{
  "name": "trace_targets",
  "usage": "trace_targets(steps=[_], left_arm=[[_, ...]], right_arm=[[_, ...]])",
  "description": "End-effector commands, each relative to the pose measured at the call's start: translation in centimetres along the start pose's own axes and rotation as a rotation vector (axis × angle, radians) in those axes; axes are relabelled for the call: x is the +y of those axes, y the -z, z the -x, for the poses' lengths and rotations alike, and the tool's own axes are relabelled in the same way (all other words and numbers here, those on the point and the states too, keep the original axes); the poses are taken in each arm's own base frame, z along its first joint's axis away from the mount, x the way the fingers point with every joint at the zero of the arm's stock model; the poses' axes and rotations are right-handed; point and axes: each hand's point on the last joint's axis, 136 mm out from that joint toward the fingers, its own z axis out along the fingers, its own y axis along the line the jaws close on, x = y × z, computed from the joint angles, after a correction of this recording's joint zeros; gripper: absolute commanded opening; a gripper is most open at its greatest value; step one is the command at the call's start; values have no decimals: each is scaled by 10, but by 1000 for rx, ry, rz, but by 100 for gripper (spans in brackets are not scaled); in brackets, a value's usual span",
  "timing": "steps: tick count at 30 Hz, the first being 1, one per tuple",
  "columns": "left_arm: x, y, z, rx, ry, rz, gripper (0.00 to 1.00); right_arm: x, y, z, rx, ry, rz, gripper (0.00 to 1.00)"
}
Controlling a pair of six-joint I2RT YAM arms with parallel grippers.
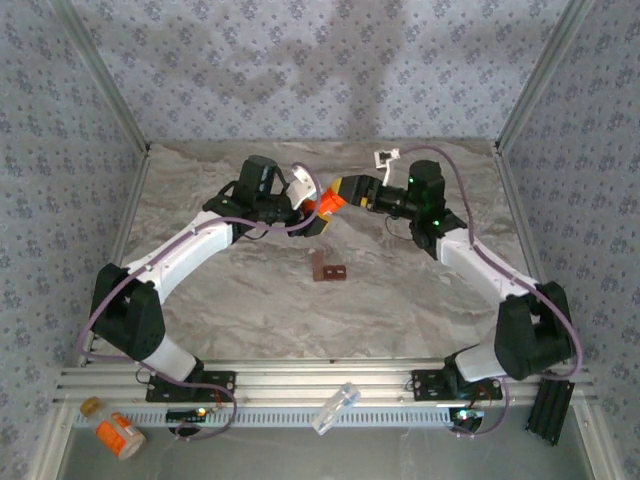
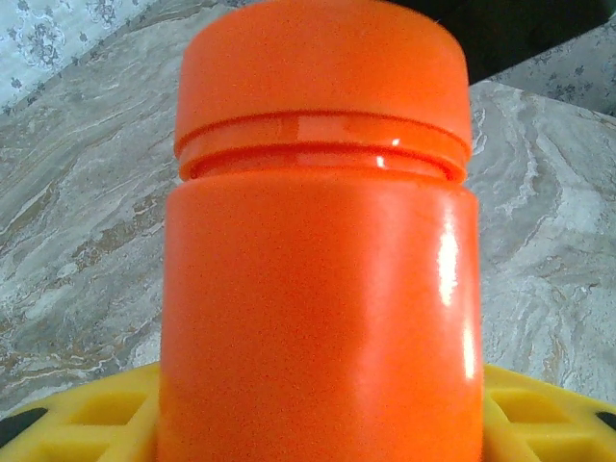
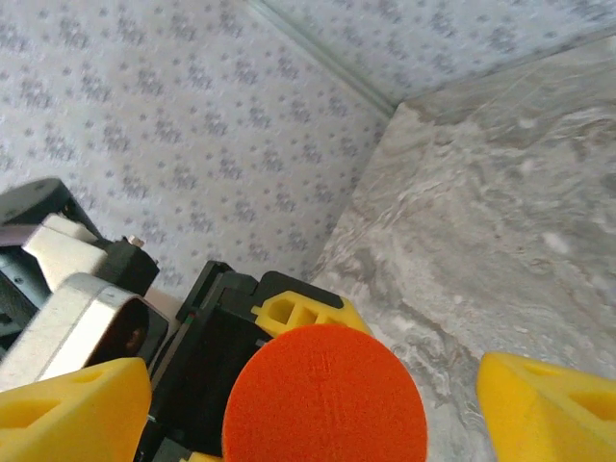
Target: Sort the pills into containers
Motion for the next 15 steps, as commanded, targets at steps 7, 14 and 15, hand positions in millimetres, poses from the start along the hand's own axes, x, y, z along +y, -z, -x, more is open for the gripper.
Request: trace_targets(steps=[7, 14, 15], left_arm=[[-4, 7, 19, -46, -47, 0, 0], [-5, 5, 18, -43, -44, -5, 0], [-5, 5, 18, -43, -44, -4, 0]], right_arm=[[-21, 38, 9, -135, -205, -312, 89], [-7, 16, 6, -89, -185, -292, 88], [-6, 13, 5, -83, -185, -290, 88]])
